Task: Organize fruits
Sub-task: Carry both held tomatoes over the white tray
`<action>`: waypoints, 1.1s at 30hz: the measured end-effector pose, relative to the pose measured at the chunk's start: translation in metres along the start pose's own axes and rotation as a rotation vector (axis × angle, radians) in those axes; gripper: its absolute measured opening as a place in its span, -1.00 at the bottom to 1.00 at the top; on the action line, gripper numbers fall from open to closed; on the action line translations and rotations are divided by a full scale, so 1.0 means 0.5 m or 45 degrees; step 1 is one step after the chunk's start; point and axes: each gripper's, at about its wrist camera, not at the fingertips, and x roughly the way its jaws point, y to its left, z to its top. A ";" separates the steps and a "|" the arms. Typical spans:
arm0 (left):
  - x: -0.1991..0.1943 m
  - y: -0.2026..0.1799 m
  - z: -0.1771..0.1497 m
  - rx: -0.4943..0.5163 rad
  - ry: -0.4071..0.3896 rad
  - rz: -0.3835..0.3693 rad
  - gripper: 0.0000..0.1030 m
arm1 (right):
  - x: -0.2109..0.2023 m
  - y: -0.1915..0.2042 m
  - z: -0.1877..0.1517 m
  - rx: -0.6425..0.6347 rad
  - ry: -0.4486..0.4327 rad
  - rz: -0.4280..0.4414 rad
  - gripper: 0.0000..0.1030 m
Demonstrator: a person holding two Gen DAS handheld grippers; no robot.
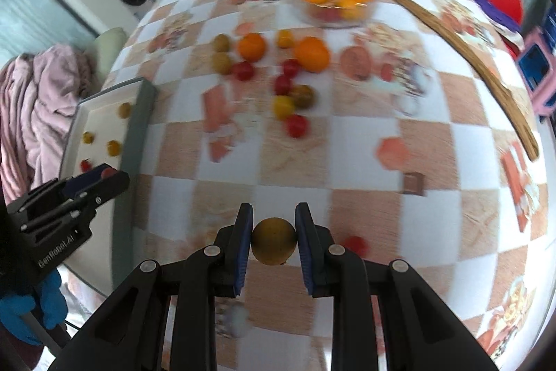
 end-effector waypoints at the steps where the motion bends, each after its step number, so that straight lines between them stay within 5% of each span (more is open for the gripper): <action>1: -0.006 0.017 -0.011 -0.015 0.001 0.015 -0.37 | 0.004 0.017 0.003 -0.020 0.003 0.010 -0.47; 20: -0.058 0.250 -0.168 -0.309 0.053 0.229 -0.37 | 0.104 0.358 0.005 -0.432 0.142 0.192 -0.47; 33: -0.014 0.292 -0.196 -0.389 0.121 0.275 -0.37 | 0.163 0.401 0.001 -0.503 0.212 0.130 -0.47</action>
